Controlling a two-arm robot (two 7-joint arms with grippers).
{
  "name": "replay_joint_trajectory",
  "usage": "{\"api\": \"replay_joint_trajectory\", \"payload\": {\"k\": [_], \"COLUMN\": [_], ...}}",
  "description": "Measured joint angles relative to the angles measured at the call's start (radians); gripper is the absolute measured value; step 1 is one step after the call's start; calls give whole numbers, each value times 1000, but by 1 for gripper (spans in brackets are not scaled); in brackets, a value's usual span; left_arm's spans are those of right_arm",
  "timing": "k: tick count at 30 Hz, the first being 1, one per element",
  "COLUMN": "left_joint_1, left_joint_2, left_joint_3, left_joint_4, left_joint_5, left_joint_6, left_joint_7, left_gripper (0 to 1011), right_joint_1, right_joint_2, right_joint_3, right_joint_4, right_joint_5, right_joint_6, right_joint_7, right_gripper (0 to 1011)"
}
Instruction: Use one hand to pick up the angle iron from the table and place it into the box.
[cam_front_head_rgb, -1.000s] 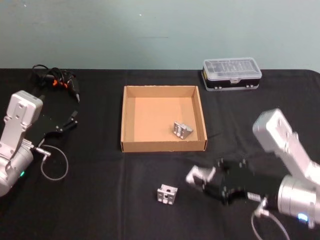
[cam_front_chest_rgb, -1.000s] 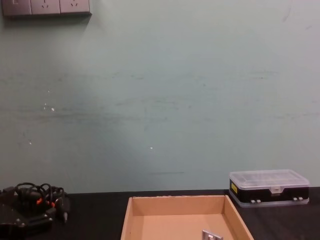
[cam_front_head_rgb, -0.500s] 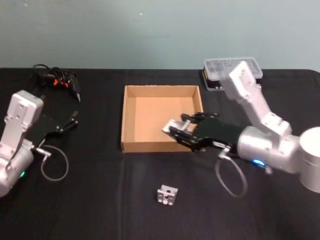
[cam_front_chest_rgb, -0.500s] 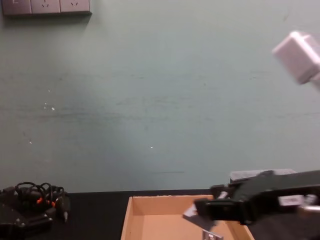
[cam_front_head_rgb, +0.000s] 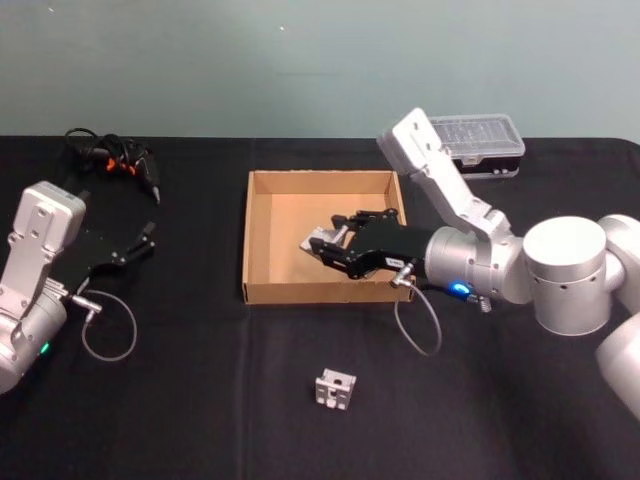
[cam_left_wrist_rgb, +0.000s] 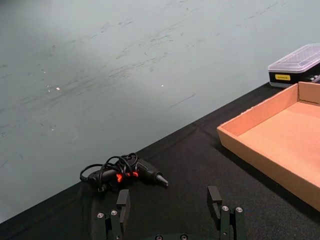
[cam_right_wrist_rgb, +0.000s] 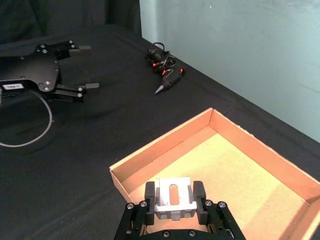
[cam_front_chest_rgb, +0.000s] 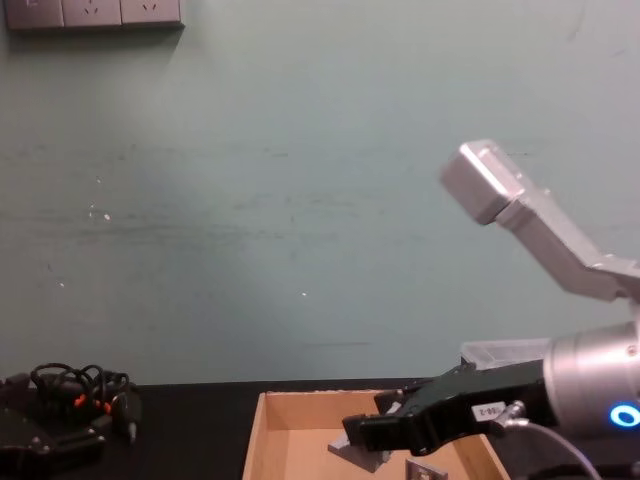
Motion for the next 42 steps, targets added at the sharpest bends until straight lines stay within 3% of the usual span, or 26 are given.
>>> {"api": "replay_joint_trajectory", "payload": {"k": [14,29,42], "left_joint_1": [0,0,0], "left_joint_2": [0,0,0], "left_joint_3": [0,0,0], "left_joint_4": [0,0,0], "left_joint_5": [0,0,0], "left_joint_6": [0,0,0], "left_joint_7": [0,0,0], "left_gripper": [1011,1011,1011], "right_joint_1": [78,92,84], "right_joint_2": [-89,-114,-116], "right_joint_3": [-25,-28,-16], "right_joint_4": [195,248,244], "right_joint_5": [-36,-60,-67], "right_joint_6": [-37,-37,-38], "right_joint_7": [27,40,41], "right_gripper": [452,471,883]}}
